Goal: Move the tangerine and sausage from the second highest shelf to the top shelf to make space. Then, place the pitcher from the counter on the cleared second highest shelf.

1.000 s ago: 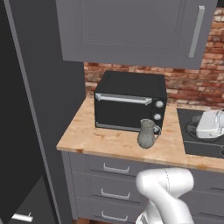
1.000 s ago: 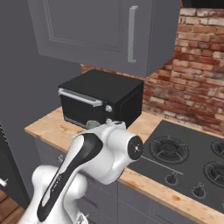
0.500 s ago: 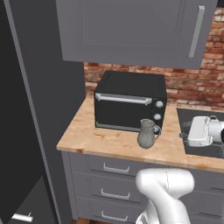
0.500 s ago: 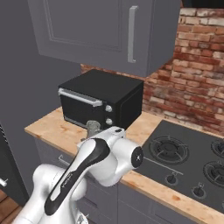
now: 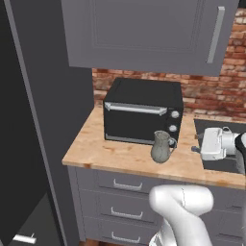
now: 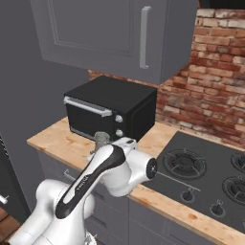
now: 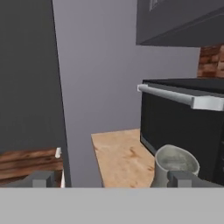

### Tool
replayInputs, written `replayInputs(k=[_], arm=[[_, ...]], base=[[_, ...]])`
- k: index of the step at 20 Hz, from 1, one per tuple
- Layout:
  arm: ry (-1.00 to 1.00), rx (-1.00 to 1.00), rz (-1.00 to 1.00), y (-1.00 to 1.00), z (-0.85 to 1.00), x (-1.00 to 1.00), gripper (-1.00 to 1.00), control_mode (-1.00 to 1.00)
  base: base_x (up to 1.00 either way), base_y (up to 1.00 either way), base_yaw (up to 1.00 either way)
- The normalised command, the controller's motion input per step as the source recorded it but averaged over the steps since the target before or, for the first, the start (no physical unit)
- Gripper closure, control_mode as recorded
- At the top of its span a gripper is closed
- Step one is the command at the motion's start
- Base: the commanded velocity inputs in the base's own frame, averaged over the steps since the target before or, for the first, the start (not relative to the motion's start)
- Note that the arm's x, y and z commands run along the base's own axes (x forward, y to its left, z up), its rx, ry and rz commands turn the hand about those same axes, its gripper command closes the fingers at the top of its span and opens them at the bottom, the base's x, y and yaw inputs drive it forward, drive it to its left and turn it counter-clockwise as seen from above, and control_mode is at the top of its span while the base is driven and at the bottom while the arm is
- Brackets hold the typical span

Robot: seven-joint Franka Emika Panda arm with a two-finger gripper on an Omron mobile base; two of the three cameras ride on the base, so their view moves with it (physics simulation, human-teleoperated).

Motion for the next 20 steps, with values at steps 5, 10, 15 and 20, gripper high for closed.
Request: replayInputs(k=[5,10,15,20], arm=[[0.00,0.00,0.05,0.00,-0.16,0.35,-1.00,-1.00],[0.00,0.00,0.04,0.00,-0.17,0.36,-1.00,-1.00],[0.00,0.00,0.03,0.00,-0.13,0.32,-1.00,-1.00],[0.02,0.00,0.00,0.00,-0.24,0.27,-1.00,-1.00]], base=[[0.00,0.00,0.00],[0.00,0.00,0.00],[0.00,0.00,0.00],[0.00,0.00,0.00]])
